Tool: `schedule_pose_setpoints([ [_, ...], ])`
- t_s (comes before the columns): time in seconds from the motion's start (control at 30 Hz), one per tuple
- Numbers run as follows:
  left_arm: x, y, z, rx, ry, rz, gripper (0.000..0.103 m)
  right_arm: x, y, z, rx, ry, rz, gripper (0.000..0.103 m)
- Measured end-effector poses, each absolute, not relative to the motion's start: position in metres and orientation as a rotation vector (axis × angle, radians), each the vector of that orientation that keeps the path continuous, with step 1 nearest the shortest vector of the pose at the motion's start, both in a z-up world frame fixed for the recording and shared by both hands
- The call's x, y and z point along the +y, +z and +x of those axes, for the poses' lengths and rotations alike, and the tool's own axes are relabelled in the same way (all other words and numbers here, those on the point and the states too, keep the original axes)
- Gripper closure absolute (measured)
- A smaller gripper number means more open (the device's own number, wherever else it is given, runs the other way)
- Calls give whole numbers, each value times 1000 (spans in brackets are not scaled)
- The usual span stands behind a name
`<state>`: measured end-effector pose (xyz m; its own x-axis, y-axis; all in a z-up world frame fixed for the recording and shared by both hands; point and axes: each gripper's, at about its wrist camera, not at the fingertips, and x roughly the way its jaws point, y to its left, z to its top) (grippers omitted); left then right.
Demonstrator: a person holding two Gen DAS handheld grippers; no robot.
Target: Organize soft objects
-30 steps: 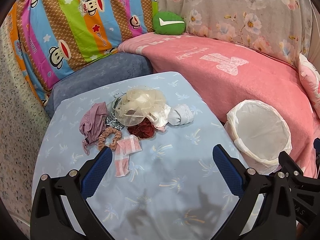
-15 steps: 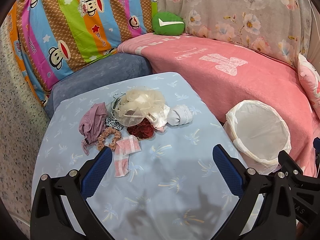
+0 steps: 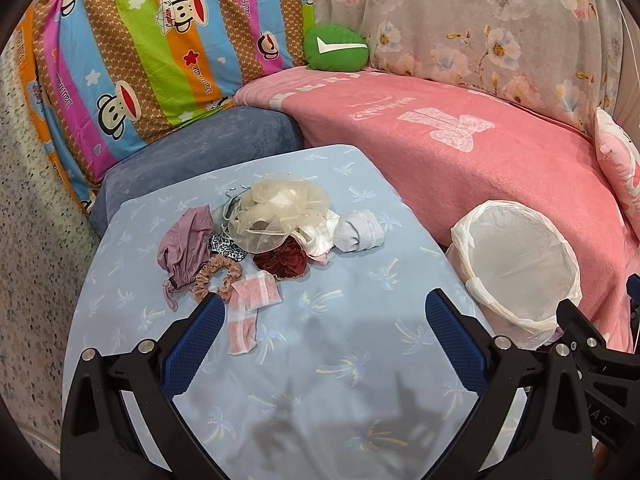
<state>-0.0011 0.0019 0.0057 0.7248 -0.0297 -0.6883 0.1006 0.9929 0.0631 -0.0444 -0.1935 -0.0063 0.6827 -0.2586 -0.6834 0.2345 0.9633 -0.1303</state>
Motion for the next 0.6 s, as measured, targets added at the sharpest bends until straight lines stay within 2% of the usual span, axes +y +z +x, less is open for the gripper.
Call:
schedule_pose_setpoints([
  [0.6,0,7,-2,754,-74,99,7,-206,4,-47,765,-282,-23,6],
])
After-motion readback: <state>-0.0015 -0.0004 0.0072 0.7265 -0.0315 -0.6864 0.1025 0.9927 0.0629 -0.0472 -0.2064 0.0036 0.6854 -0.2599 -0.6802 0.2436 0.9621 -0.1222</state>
